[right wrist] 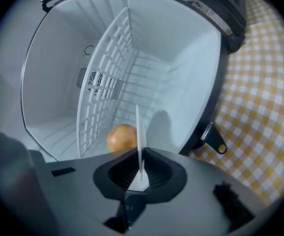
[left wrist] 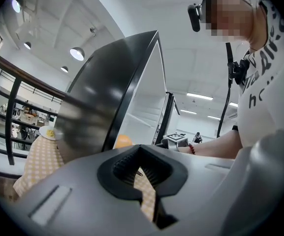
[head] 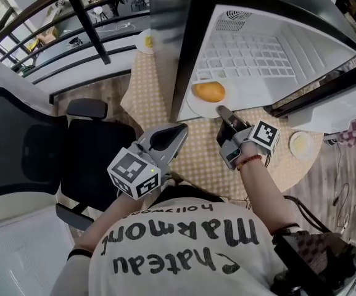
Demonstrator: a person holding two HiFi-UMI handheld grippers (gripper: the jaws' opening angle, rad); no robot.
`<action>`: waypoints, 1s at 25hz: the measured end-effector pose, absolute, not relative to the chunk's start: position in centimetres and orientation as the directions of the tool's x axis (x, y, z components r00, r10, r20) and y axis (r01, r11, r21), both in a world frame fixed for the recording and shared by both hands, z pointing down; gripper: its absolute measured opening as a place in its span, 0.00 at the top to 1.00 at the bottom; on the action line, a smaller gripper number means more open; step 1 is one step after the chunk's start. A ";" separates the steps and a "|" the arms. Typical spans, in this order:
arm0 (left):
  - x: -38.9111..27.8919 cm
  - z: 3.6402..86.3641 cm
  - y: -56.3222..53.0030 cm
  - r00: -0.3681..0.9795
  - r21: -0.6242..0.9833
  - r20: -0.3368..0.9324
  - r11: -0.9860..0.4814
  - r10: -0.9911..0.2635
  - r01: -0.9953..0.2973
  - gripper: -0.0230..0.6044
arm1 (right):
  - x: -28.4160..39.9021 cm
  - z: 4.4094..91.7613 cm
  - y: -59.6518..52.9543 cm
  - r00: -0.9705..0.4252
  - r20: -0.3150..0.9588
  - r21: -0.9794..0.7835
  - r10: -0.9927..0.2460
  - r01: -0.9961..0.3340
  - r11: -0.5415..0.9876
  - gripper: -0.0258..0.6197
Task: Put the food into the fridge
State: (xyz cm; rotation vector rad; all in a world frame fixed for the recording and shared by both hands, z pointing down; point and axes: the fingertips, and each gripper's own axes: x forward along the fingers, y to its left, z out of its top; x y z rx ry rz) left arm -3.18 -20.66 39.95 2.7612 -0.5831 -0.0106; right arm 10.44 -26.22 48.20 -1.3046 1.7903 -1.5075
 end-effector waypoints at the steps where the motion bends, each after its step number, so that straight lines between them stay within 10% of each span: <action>1: -2.9 39.9 -20.7 0.915 0.311 0.058 -0.863 -0.400 -0.397 0.96 | 10.5 48.3 -26.7 -0.454 0.229 -0.929 -0.861 -0.367 -0.053 0.92; 25: -3.8 39.5 -19.9 0.846 0.353 0.037 -0.785 -0.532 -0.509 0.96 | 9.3 49.3 -31.3 -0.557 0.360 -0.845 -0.749 -0.535 -0.009 0.92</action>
